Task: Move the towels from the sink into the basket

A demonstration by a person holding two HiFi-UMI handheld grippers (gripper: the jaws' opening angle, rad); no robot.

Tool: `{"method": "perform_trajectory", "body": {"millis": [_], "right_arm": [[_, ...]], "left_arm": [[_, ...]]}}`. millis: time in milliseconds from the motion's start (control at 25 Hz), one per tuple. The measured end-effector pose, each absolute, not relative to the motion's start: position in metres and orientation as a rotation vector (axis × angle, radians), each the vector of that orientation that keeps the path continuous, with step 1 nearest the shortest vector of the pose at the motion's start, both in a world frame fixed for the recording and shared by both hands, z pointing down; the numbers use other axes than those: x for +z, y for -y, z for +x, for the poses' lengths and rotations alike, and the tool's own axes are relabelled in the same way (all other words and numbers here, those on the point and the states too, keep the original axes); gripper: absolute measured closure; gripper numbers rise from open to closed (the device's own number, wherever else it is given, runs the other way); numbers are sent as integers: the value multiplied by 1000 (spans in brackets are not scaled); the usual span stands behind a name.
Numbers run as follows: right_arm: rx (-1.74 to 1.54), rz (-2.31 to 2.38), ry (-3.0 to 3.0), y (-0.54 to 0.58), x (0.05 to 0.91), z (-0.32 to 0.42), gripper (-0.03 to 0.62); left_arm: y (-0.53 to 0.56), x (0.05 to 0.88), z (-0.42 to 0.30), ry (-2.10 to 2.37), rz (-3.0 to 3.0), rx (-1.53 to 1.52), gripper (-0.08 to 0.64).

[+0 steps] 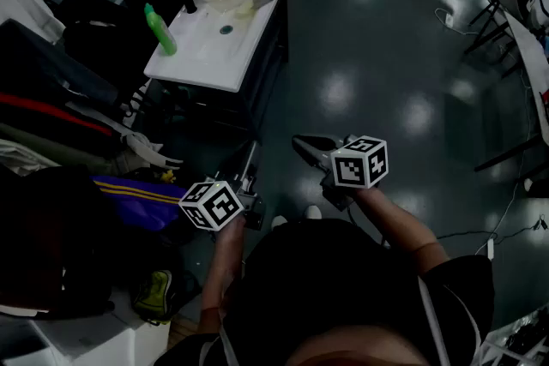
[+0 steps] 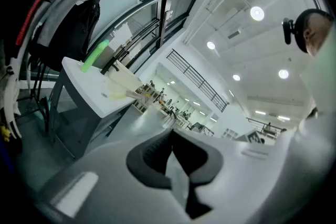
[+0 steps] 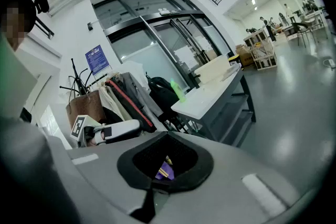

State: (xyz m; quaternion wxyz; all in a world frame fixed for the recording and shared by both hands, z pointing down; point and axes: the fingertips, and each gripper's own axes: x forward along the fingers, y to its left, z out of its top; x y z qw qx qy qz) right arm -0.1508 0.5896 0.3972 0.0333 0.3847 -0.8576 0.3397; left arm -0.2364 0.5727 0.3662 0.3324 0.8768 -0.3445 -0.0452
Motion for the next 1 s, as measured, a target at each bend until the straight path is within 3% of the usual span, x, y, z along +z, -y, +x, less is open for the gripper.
{"method": "perform_trajectory", "body": {"millis": [1000], "right_arm": [[1052,1213,2628,-569,404,-66,595]], "left_arm": [[-553,367,-157,936,2299,-81,554]]}}
